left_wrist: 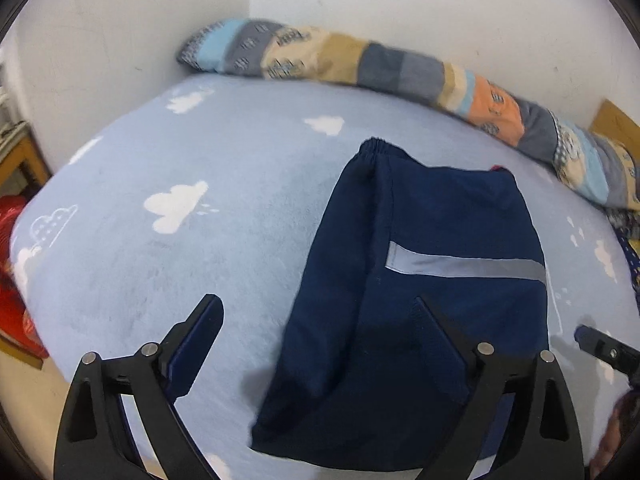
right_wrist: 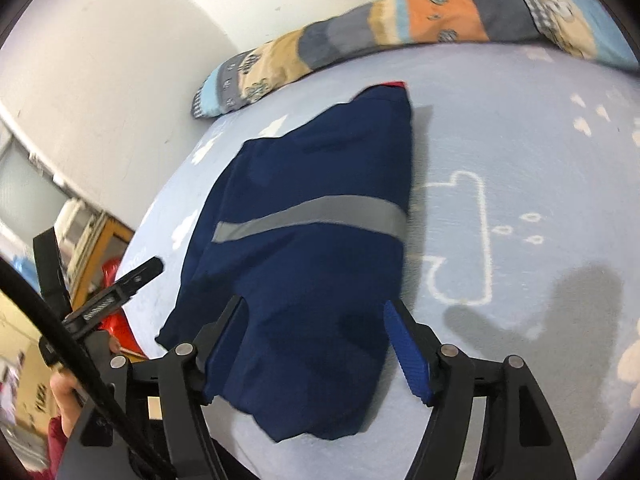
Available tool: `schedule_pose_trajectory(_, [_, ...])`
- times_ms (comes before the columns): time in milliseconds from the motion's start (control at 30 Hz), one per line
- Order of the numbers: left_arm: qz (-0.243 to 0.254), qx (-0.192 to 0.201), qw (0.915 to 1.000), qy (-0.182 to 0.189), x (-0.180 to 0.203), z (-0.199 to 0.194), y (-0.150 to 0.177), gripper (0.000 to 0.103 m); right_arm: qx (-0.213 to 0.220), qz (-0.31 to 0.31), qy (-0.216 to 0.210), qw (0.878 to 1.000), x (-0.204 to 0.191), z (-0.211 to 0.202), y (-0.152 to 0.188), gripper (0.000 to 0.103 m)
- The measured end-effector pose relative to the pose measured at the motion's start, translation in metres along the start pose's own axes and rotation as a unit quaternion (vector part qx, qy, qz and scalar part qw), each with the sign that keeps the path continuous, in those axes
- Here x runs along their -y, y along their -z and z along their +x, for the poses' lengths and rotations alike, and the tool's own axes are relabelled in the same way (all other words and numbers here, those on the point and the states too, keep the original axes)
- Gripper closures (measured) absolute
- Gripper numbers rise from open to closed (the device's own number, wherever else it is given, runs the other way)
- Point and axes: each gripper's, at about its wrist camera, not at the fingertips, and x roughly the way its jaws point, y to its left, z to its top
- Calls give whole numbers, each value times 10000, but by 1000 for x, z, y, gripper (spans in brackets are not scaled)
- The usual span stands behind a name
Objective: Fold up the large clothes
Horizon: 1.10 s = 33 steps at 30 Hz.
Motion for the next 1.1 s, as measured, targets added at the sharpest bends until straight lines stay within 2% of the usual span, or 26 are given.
schedule_pose_trajectory(100, [-122, -539, 9970, 546, -18, 18, -15, 8, -57, 163, 10, 9999, 15, 7, -8, 25])
schedule_pose_trajectory(167, [-191, -876, 9932, 738, -30, 35, -24, 8, -164, 256, -50, 9995, 24, 16, -13, 25])
schedule_pose_trajectory(267, [-272, -1199, 9870, 1037, -46, 56, -33, 8, -280, 442, -199, 9984, 36, 30, -18, 25])
schedule_pose_trajectory(367, [-351, -1259, 9845, 1168, -59, 71, -38, 8, -341, 578, -264, 9974, 43, 39, -21, 25])
schedule_pose_trajectory(467, [-556, -1535, 9728, 1641, -68, 94, -38, 8, -421, 534, -294, 9973, 45, 51, -24, 25])
schedule_pose_trajectory(567, [-510, -1851, 9643, 1823, -65, 114, -32, 8, -398, 669, -482, 9958, 48, 60, -28, 23])
schedule_pose_trajectory(633, [-350, -1877, 9644, 1832, -57, 121, -30, 8, -413, 754, -624, 9943, 49, 67, -32, 23])
schedule_pose_trajectory(700, [-219, -1833, 9635, 1940, -50, 126, -30, 8, -483, 765, -692, 9935, 47, 76, -35, 17])
schedule_pose_trajectory(800, [-244, -1800, 9567, 2274, -41, 134, -32, 8, -554, 712, -764, 9930, 44, 88, -37, 13])
schedule_pose_trajectory(867, [-387, -1848, 9480, 2563, -34, 140, -33, 9, -577, 692, -791, 9928, 43, 92, -37, 12])
schedule_pose_trajectory(900, [-453, -1859, 9429, 2725, -33, 141, -35, 10, -584, 663, -771, 9931, 42, 92, -37, 12])
schedule_pose_trajectory(967, [-555, -1944, 9270, 3159, -22, 145, -41, 30, -595, 660, -791, 9929, 42, 91, -38, 12])
schedule_pose_trajectory(1000, [-589, -2106, 9211, 3222, -15, 150, -42, 33, -620, 681, -819, 9924, 43, 91, -38, 12])
schedule_pose_trajectory(1033, [-551, -2260, 9188, 3189, -8, 155, -41, 33, -627, 685, -846, 9921, 44, 91, -38, 12])
schedule_pose_trajectory(1100, [-257, -2292, 9282, 2919, 2, 159, -43, 33, -644, 651, -879, 9919, 47, 91, -37, 13])
